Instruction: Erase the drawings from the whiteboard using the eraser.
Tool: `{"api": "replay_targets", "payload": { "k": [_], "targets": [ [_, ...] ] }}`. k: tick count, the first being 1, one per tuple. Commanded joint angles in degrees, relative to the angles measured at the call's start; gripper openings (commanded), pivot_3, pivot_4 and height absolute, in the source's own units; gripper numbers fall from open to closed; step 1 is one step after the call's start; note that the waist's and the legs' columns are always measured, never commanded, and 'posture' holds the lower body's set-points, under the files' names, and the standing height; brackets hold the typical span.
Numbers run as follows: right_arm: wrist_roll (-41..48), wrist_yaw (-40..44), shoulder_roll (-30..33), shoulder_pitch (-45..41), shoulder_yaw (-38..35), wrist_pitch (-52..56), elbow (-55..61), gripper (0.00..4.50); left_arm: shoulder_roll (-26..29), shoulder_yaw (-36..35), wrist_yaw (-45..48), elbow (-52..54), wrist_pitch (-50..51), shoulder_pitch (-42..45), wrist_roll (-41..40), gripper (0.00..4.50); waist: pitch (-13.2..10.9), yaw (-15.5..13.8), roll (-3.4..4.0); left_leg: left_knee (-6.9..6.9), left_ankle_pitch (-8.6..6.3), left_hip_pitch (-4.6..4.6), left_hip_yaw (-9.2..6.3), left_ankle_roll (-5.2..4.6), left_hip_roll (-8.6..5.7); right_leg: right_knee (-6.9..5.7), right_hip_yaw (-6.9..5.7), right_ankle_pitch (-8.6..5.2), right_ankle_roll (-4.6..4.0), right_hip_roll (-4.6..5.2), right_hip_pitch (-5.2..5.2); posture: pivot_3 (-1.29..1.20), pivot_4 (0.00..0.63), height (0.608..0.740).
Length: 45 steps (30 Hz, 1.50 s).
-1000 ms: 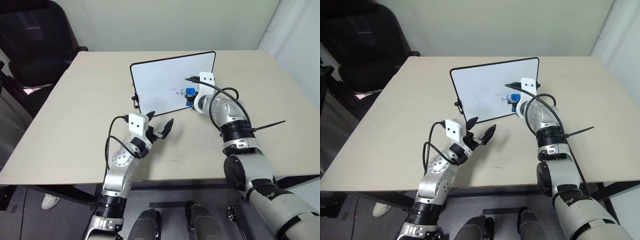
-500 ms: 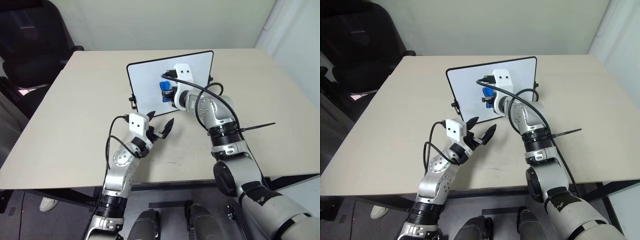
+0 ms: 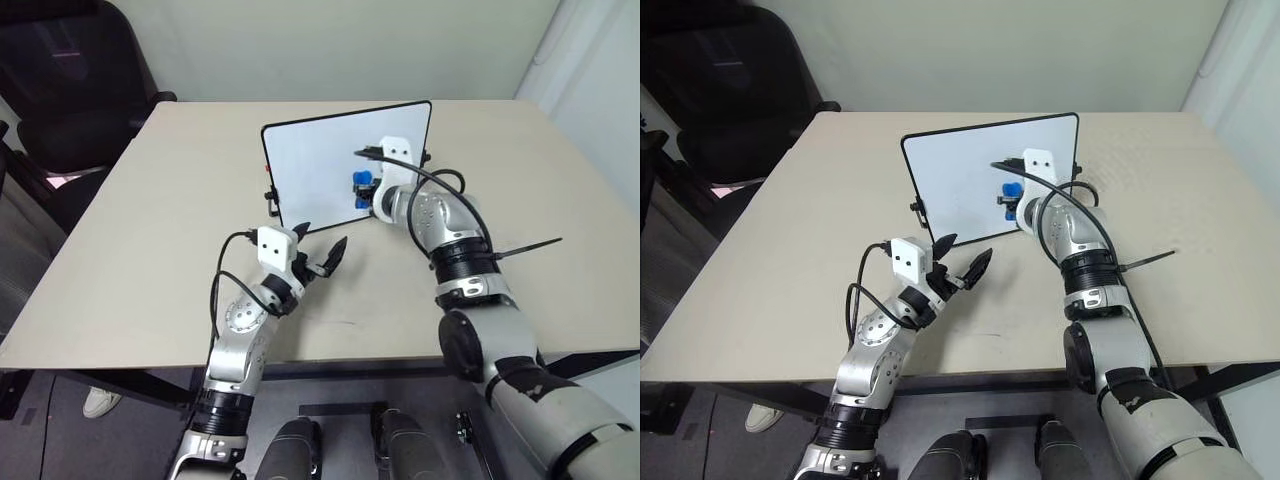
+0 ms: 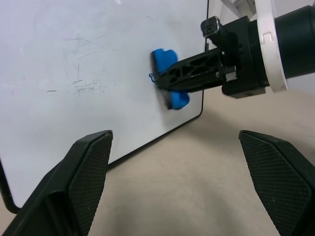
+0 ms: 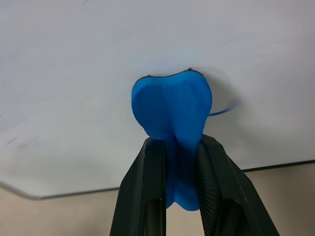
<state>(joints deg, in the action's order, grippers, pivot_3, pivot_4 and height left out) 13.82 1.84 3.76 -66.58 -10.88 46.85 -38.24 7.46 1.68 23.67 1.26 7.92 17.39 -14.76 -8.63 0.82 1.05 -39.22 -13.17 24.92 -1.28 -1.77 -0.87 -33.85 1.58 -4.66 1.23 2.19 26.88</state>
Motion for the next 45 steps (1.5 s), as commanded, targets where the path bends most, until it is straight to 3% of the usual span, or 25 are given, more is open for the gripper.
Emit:
{"api": "replay_targets", "payload": {
  "k": [1,11,27,45],
  "targets": [
    [-0.51,-1.59,1.32,-2.18,-1.17,-2.72,-1.09,0.44,0.15,-0.73,0.35,1.35,-0.52,0.84,-0.69,4.50,0.00,0.00,0.00,0.00,0.00,-0.01,0.00,0.00,0.00,-0.02,0.00,-0.02,0.06,0.00,0.00,0.00,0.150,0.740],
    [-1.34,-0.74,0.68,-1.92,1.23,-2.46,-4.24,0.44,0.35,-0.62,0.55,0.23,-1.02,1.66,-0.34,4.50,0.00,0.25,0.00,0.00,0.38,-0.02,0.01,-0.61,0.01,-0.03,-0.01,0.26,-0.29,0.00,0.01,0.00,0.150,0.740],
    [0.32,7.31,-3.83,1.47,6.86,4.54,11.88,0.44,0.16,-0.37,0.46,0.14,-1.06,1.89,-0.18,4.50,0.00,0.83,0.00,0.08,0.35,0.02,0.00,-0.57,0.01,0.15,-0.02,0.23,-0.24,-0.02,0.06,0.00,0.150,0.740],
    [-0.79,0.08,2.32,-3.21,-0.60,-4.88,-6.77,0.44,0.00,-0.36,0.08,0.49,-1.17,1.63,0.06,4.50,0.00,0.04,0.00,0.02,0.04,0.01,0.01,-0.02,0.00,0.20,0.00,0.37,-0.14,0.00,-0.02,0.00,0.150,0.740]
  ]
}}
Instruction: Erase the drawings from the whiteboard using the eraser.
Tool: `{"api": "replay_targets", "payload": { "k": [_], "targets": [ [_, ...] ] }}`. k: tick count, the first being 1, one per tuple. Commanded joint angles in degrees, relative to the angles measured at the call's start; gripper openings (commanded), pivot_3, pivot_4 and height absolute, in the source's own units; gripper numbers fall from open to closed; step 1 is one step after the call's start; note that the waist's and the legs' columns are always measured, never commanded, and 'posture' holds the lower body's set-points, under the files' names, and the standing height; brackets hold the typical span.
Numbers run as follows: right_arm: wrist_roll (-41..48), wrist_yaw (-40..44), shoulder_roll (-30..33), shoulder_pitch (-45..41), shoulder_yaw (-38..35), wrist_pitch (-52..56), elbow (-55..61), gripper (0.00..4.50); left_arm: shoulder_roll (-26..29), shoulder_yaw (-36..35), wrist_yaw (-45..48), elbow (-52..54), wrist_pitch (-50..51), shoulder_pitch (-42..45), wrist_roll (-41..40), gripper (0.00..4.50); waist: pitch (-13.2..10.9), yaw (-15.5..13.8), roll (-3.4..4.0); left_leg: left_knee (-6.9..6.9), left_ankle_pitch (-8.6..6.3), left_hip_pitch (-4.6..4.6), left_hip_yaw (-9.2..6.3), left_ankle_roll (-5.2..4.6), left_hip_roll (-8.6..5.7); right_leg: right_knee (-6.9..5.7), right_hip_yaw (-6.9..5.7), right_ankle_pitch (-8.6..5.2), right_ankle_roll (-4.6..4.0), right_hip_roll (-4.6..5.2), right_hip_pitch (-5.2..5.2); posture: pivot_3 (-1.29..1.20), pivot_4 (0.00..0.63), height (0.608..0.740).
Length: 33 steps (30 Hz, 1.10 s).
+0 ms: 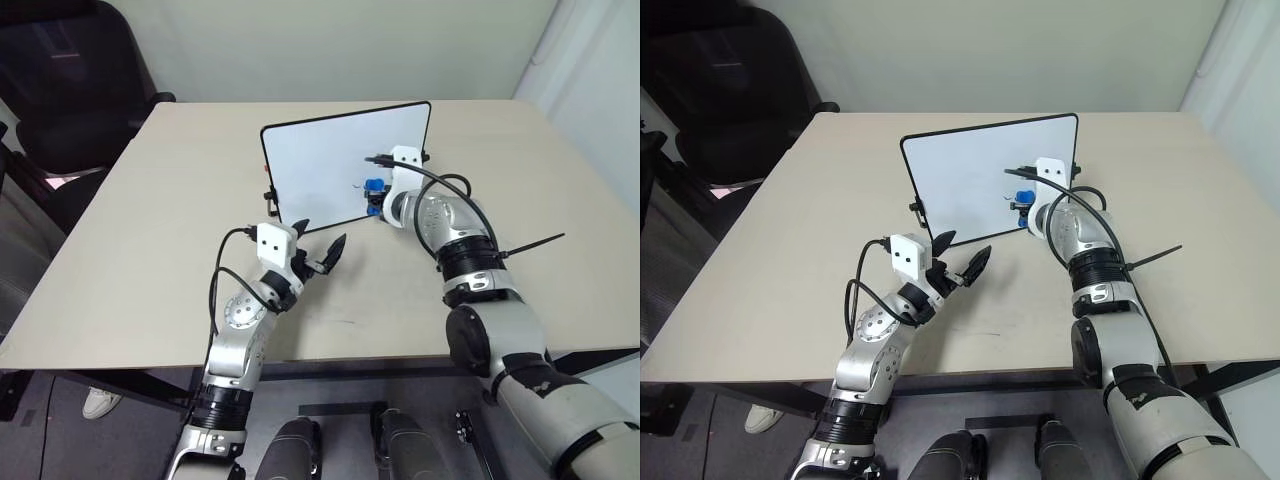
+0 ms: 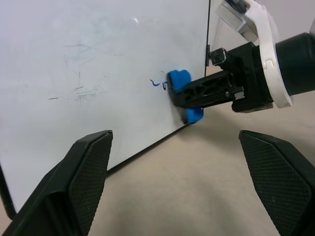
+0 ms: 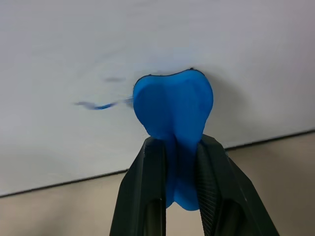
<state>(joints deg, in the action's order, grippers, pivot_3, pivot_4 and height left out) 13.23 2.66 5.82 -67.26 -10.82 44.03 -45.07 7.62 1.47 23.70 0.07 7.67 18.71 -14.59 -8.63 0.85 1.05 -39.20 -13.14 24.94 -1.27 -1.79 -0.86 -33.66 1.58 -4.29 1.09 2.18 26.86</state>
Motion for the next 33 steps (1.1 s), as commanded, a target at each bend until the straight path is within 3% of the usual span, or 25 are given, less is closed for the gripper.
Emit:
{"api": "replay_targets", "payload": {
  "k": [1,8,19,33],
  "targets": [
    [-0.22,-0.43,0.10,-2.54,-0.35,-1.95,0.08,0.44,-0.12,-0.14,0.08,1.71,-0.87,0.32,-0.12,4.50,0.00,0.06,0.00,0.01,0.04,0.00,0.00,-0.06,0.00,-0.01,0.00,0.01,0.01,0.00,0.00,0.00,0.150,0.740],
    [-0.11,3.83,-2.56,-1.49,4.17,2.10,4.72,0.44,-0.18,0.01,0.05,1.98,-0.73,0.24,-0.09,4.50,0.00,0.58,0.00,0.02,0.37,-0.02,0.01,-0.64,0.01,0.00,-0.02,0.02,0.02,-0.01,0.02,0.00,0.150,0.740],
    [0.10,6.46,-5.63,-0.77,7.07,6.51,11.02,0.44,-0.27,-0.07,-0.02,1.69,-1.18,0.45,0.01,4.50,0.00,0.99,0.00,0.08,0.31,0.01,-0.01,-0.55,0.02,0.21,-0.01,0.05,-0.03,-0.04,0.04,0.00,0.150,0.740],
    [-1.06,-2.63,0.52,-2.92,-1.08,-1.63,-2.82,0.44,-0.30,-0.07,0.22,0.17,-1.81,1.38,0.23,4.50,0.00,-0.18,0.00,-0.03,0.02,0.01,0.00,-0.03,-0.02,0.21,0.00,0.15,-0.14,0.03,-0.07,0.00,0.150,0.740]
  ]
}}
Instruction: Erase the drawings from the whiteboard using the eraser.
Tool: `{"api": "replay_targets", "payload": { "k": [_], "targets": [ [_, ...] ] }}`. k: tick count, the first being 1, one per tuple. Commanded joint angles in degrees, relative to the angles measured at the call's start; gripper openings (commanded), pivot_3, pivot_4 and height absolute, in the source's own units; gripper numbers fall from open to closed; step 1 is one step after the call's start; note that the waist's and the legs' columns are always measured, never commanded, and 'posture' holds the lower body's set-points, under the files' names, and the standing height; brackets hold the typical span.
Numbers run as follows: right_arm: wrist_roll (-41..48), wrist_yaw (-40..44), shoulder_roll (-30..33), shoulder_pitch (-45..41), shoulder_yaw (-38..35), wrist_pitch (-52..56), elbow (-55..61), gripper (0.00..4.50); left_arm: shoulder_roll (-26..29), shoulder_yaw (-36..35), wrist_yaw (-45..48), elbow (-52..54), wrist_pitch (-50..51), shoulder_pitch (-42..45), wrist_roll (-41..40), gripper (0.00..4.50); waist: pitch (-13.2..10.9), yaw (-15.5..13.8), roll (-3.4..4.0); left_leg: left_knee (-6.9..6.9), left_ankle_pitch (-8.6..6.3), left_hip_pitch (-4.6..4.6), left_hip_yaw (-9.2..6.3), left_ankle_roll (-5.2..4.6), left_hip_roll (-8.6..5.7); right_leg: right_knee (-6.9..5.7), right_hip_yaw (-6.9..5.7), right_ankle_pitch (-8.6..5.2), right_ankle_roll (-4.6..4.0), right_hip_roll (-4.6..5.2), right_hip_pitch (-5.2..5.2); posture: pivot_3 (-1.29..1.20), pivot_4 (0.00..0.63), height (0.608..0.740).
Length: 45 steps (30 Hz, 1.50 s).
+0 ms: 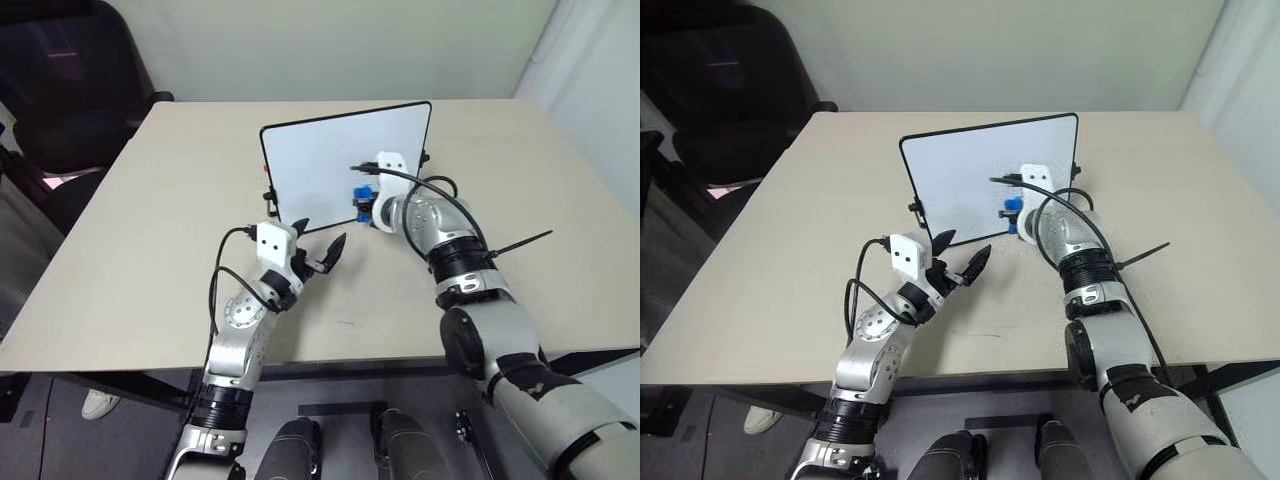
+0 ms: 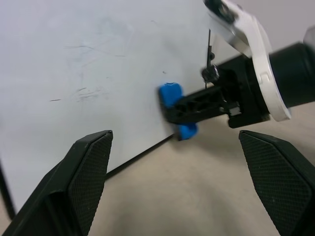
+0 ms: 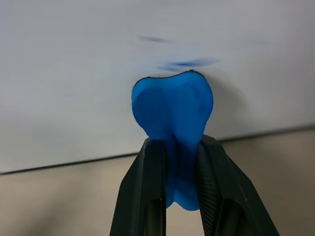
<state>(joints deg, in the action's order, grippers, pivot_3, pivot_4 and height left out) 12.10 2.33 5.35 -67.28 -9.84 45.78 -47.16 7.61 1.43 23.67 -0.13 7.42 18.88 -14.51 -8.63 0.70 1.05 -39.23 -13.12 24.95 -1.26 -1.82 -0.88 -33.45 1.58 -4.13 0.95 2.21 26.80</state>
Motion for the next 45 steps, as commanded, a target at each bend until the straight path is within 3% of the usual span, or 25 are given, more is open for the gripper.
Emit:
{"api": "replay_targets", "payload": {
  "k": [1,9,20,32,36,45],
  "targets": [
    [0.30,-2.32,1.05,-3.37,-2.44,-4.14,-1.07,0.44,-0.28,0.02,0.28,0.11,-1.71,1.37,0.26,4.50,0.00,-0.02,0.00,-0.01,0.00,0.00,0.01,-0.01,-0.02,0.00,0.01,0.03,0.05,0.00,0.00,0.00,0.150,0.740],
    [0.79,2.51,-1.81,-3.51,1.23,-0.66,3.64,0.44,-0.24,0.30,0.63,-0.95,-2.32,2.14,0.43,4.50,0.00,0.75,0.00,0.08,0.34,-0.02,0.01,-0.59,0.03,0.01,-0.02,0.07,0.16,-0.04,0.08,0.00,0.150,0.740],
    [1.48,4.30,-4.95,-1.83,2.20,6.15,10.95,0.44,-0.24,0.46,0.60,-1.03,-2.41,2.18,0.22,4.50,0.00,1.07,0.00,0.10,0.31,0.01,-0.01,-0.55,0.02,0.10,-0.01,0.05,0.17,-0.06,0.10,0.00,0.150,0.740],
    [1.24,-3.60,-1.04,-5.06,-5.50,-0.01,0.52,0.44,0.15,0.00,0.54,-0.91,-2.49,2.14,0.06,4.50,0.00,0.41,0.00,0.05,0.21,0.01,0.00,-0.38,0.00,0.11,0.01,0.08,0.13,-0.04,0.06,0.00,0.150,0.740],
    [1.65,-3.35,-1.16,-5.89,-5.69,-1.09,-0.16,0.44,0.26,0.02,0.56,-0.88,-2.51,2.17,0.10,4.50,0.00,0.29,0.00,0.05,-0.01,0.01,0.01,0.00,0.00,0.11,0.01,0.09,0.19,-0.03,0.05,0.00,0.150,0.740],
    [2.80,1.76,-4.41,-4.98,-1.41,3.38,7.19,0.44,0.22,0.23,0.50,-0.52,-2.44,2.08,0.19,4.50,0.00,1.07,0.00,0.07,0.25,0.00,0.01,-0.45,0.01,0.11,-0.01,0.09,0.25,-0.06,0.11,0.00,0.150,0.740]
  ]
}}
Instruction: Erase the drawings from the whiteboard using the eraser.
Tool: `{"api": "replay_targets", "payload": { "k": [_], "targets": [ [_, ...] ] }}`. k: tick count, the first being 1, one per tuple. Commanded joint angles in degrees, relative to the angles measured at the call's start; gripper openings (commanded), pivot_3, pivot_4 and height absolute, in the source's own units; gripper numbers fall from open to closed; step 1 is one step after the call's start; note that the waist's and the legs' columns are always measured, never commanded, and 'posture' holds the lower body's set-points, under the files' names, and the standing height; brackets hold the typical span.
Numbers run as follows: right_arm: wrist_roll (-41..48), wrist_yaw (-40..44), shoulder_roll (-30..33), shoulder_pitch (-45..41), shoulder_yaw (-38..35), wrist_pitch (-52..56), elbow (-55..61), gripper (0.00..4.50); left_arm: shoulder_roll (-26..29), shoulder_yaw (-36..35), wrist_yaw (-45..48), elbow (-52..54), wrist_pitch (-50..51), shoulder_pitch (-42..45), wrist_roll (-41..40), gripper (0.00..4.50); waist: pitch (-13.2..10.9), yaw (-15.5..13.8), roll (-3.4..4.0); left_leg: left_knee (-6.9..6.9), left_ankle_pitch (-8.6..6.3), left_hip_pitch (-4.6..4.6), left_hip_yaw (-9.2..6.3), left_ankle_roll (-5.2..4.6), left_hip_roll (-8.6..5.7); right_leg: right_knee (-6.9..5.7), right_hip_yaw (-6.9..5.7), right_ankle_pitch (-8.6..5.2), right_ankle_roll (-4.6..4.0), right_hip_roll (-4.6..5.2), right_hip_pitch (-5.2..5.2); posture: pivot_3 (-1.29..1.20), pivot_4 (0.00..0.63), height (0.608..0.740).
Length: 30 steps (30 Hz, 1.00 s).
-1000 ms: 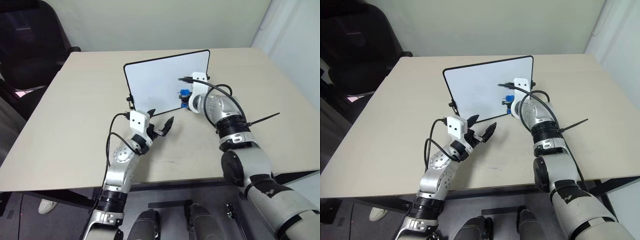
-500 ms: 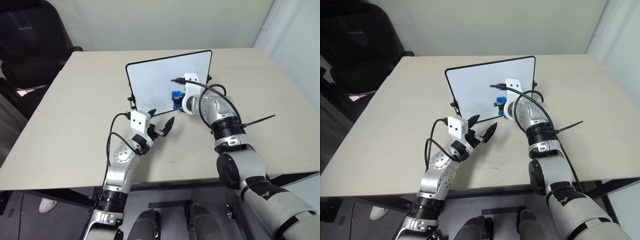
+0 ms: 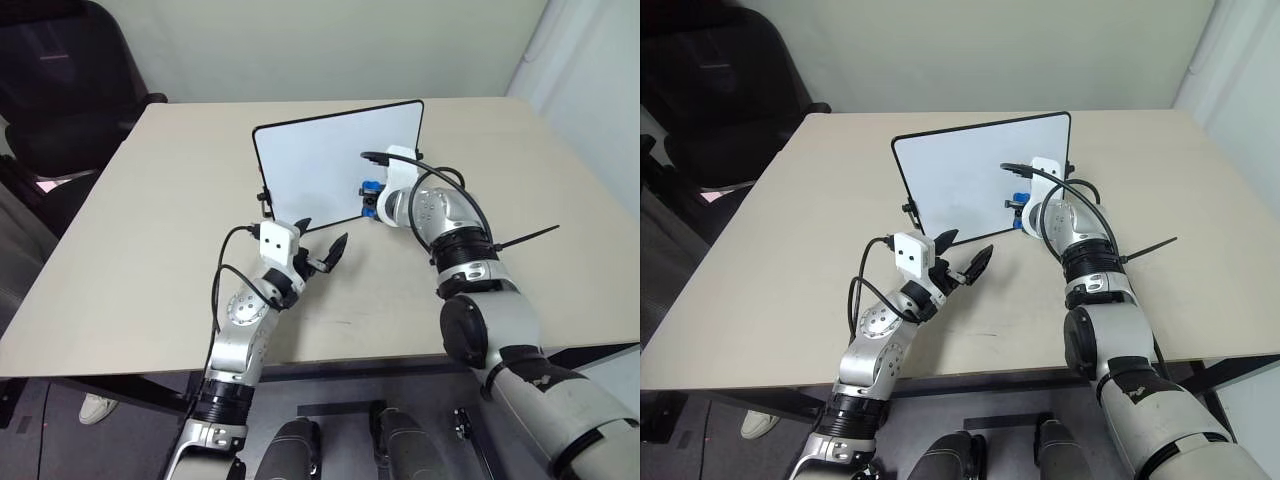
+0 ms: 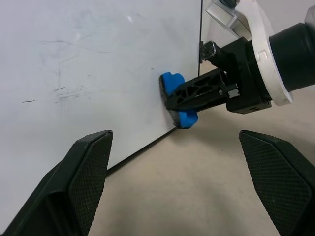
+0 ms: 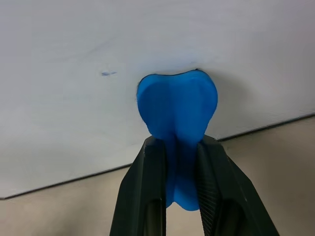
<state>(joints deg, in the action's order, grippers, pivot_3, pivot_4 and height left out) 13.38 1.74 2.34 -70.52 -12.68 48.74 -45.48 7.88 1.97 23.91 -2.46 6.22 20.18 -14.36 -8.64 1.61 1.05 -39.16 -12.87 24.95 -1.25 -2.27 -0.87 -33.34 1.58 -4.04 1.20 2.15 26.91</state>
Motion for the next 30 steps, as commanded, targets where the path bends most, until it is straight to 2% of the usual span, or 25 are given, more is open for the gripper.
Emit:
{"api": "replay_targets", "payload": {
  "k": [1,6,13,19,30],
  "targets": [
    [1.60,2.81,-1.53,-1.61,1.63,0.59,6.28,0.44,-0.09,-0.30,0.22,1.79,-1.25,0.83,0.05,4.50,0.00,0.21,0.00,0.02,0.06,0.00,0.00,-0.11,0.00,0.00,0.00,0.00,0.00,-0.01,0.01,0.00,0.150,0.740],
    [1.13,2.65,-1.66,-1.16,1.27,-0.99,6.96,0.44,-0.14,-0.21,0.15,1.95,-1.23,0.81,0.07,4.50,0.00,0.25,0.00,0.04,0.04,0.01,0.00,-0.08,0.01,0.04,0.00,0.00,-0.01,-0.01,0.02,0.00,0.150,0.740],
    [1.21,0.18,-1.06,-1.03,-1.60,-6.11,2.87,0.44,-0.07,-0.31,-0.06,2.35,-1.26,0.66,0.10,4.50,0.00,0.16,0.00,0.03,-0.05,0.01,-0.01,0.09,0.00,0.05,0.01,0.01,-0.02,-0.01,0.02,0.00,0.150,0.740],
    [-0.16,-1.86,0.18,-1.06,-1.35,-8.68,-1.29,0.44,0.01,-0.50,-0.17,2.35,-1.25,0.70,0.03,4.50,0.00,-0.23,0.00,-0.03,-0.28,0.00,-0.01,0.49,0.00,0.05,0.01,-0.01,0.09,0.00,-0.04,0.00,0.150,0.740],
    [-0.04,-4.50,1.65,-2.48,-1.58,-12.00,-7.76,0.44,0.27,-0.59,-0.20,1.92,-1.40,1.04,0.26,4.50,0.00,-0.55,0.00,-0.03,-0.30,-0.02,-0.02,0.52,0.00,0.06,0.00,0.09,0.12,0.01,-0.05,0.00,0.150,0.740]
  ]
}}
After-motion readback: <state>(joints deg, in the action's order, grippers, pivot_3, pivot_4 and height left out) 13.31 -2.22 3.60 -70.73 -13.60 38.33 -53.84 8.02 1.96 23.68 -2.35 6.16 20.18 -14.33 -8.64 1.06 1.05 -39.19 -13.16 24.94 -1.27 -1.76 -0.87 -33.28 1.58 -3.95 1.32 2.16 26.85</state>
